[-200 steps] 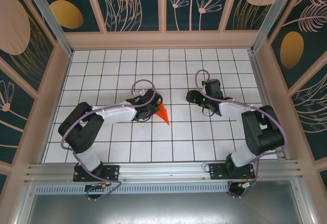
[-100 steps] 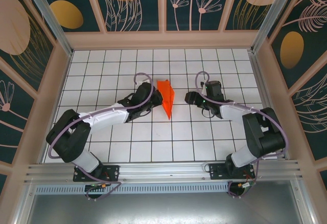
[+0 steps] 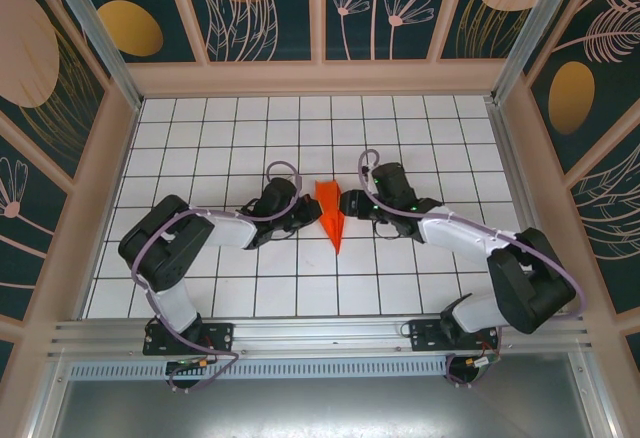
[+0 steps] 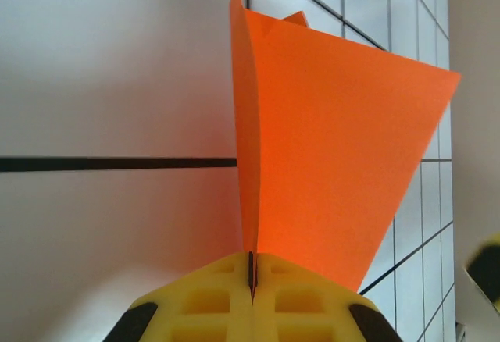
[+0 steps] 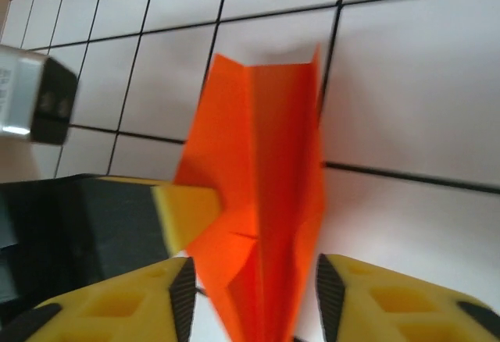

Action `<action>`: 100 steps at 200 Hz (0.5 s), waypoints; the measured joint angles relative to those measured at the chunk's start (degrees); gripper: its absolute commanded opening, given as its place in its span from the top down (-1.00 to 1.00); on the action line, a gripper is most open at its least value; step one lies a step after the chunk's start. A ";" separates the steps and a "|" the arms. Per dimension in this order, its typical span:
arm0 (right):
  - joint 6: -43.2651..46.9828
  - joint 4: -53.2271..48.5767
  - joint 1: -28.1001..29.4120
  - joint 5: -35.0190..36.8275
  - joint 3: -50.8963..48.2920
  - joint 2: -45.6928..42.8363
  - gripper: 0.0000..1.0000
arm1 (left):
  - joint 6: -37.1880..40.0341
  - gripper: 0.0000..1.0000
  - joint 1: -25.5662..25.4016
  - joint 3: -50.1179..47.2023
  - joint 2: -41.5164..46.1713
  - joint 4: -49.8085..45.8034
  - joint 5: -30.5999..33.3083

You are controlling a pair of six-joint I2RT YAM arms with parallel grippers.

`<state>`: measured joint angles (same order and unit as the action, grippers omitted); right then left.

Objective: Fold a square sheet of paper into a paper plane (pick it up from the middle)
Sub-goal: Turn over a paper plane at the center of the table.

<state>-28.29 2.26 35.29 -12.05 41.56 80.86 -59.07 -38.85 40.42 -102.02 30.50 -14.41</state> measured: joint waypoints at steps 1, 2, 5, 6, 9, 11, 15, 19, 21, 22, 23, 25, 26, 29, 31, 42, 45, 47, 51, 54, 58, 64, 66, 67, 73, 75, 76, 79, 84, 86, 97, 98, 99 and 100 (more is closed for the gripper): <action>-0.28 -0.07 0.15 0.07 0.09 0.13 0.16 | -0.11 1.00 0.02 -0.07 -0.07 0.07 -0.11; -0.31 -0.09 0.24 0.09 0.13 0.20 0.16 | -0.15 1.00 0.04 -0.09 -0.09 0.11 -0.15; -0.24 -0.20 0.57 0.02 0.28 0.55 0.17 | -0.24 1.00 0.09 -0.20 -0.20 0.22 -0.22; -0.28 -0.22 0.66 0.04 0.33 0.63 0.17 | -0.33 1.00 0.09 -0.26 -0.22 0.28 -0.28; -0.61 -0.35 0.98 0.22 0.48 0.96 0.17 | -0.55 1.00 0.09 -0.33 -0.26 0.46 -0.42; -0.57 -0.39 1.14 0.22 0.55 1.20 0.17 | -0.59 1.00 0.11 -0.39 -0.28 0.57 -0.46; -0.70 -0.48 1.42 0.31 0.66 1.57 0.17 | -0.79 1.00 0.17 -0.46 -0.31 0.72 -0.63; -0.76 -0.66 1.66 0.46 0.79 2.05 0.17 | -0.85 1.00 0.17 -0.48 -0.37 0.94 -0.74; -0.79 -0.79 1.77 0.46 0.85 2.27 0.18 | -1.01 1.00 0.17 -0.48 -0.39 1.05 -0.87; -0.79 -0.83 1.81 0.48 0.87 2.34 0.18 | -1.07 1.00 0.17 -0.48 -0.39 1.09 -0.90; -0.81 -0.83 1.88 0.48 0.94 2.49 0.18 | -1.09 1.00 0.17 -0.48 -0.44 1.20 -0.92; -0.81 -0.94 1.99 0.52 0.98 2.75 0.18 | -1.11 1.00 0.17 -0.48 -0.50 1.40 -1.03; -0.81 -0.98 2.01 0.52 1.01 2.84 0.18 | -1.16 1.00 0.20 -0.48 -0.52 1.49 -1.07; -0.92 -1.14 2.12 0.55 1.11 3.15 0.18 | -1.27 1.00 0.20 -0.48 -0.59 1.70 -1.20; -0.98 -1.27 2.23 0.61 1.22 3.45 0.18 | -1.29 1.00 0.20 -0.48 -0.66 1.92 -1.29; -1.03 -1.73 2.58 0.76 1.66 4.76 0.18 | -1.68 1.00 0.20 -0.50 -1.14 2.86 -1.70; -1.05 -1.86 2.64 0.94 1.77 5.14 0.18 | -1.77 1.00 0.20 -0.48 -1.27 3.02 -1.73; -1.09 -2.01 2.71 0.96 1.88 5.35 0.18 | -1.90 1.00 0.17 -0.48 -1.38 3.19 -1.79; -1.18 -2.27 2.80 1.18 2.08 5.81 0.18 | -1.95 1.00 0.20 -0.48 -1.57 3.34 -1.88; -1.20 -2.43 2.86 1.18 2.21 6.12 0.17 | -2.12 1.00 0.17 -0.50 -1.70 3.48 -1.92; -1.22 -2.56 2.93 1.38 2.36 6.54 0.18 | -2.16 1.00 0.20 -0.50 -1.90 3.61 -1.92; -1.22 -2.69 2.97 1.53 2.47 7.02 0.18 | -2.32 1.00 0.20 -0.52 -2.16 3.69 -1.95; -1.22 -2.73 2.97 1.55 2.54 7.19 0.18 | -2.34 1.00 0.17 -0.55 -2.21 3.72 -1.92; -1.25 -2.78 2.97 1.53 2.56 7.28 0.18 | -2.36 1.00 0.17 -0.57 -2.23 3.74 -1.95; -1.22 -2.89 2.99 1.57 2.64 7.67 0.19 | -2.56 1.00 0.20 -0.61 -2.40 3.82 -1.92; -1.25 -2.97 3.04 1.60 2.69 7.82 0.19 | -2.54 1.00 0.20 -0.63 -2.43 3.82 -1.95; -1.25 -2.99 3.04 1.60 2.71 7.87 0.18 | -2.56 1.00 0.20 -0.66 -2.47 3.85 -1.92; -1.27 -3.08 3.04 1.62 2.78 8.11 0.18 | -2.60 1.00 0.20 -0.70 -2.51 3.85 -1.90; -1.40 -3.19 3.04 1.66 2.95 8.41 0.18 | -2.69 1.00 0.20 -0.79 -2.54 3.87 -1.90; -1.46 -3.26 3.08 1.70 2.99 8.55 0.18 | -2.73 1.00 0.17 -0.81 -2.54 3.87 -1.88; -1.66 -3.34 3.13 1.75 3.23 9.11 0.16 | -2.75 1.00 0.20 -0.92 -2.58 3.96 -1.88; -1.70 -3.37 3.15 1.75 3.26 9.18 0.16 | -2.78 1.00 0.17 -0.92 -2.60 3.96 -1.90; -1.75 -3.37 3.15 1.75 3.28 9.22 0.16 | -2.78 1.00 0.20 -0.92 -2.62 3.98 -1.90; -1.84 -3.41 3.15 1.75 3.30 9.29 0.16 | -2.78 1.00 0.20 -0.92 -2.62 4.00 -1.90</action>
<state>-30.13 -1.15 38.44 -10.31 44.86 90.15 -61.84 -38.65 39.51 -104.64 34.50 -16.32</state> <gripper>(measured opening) 0.415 0.060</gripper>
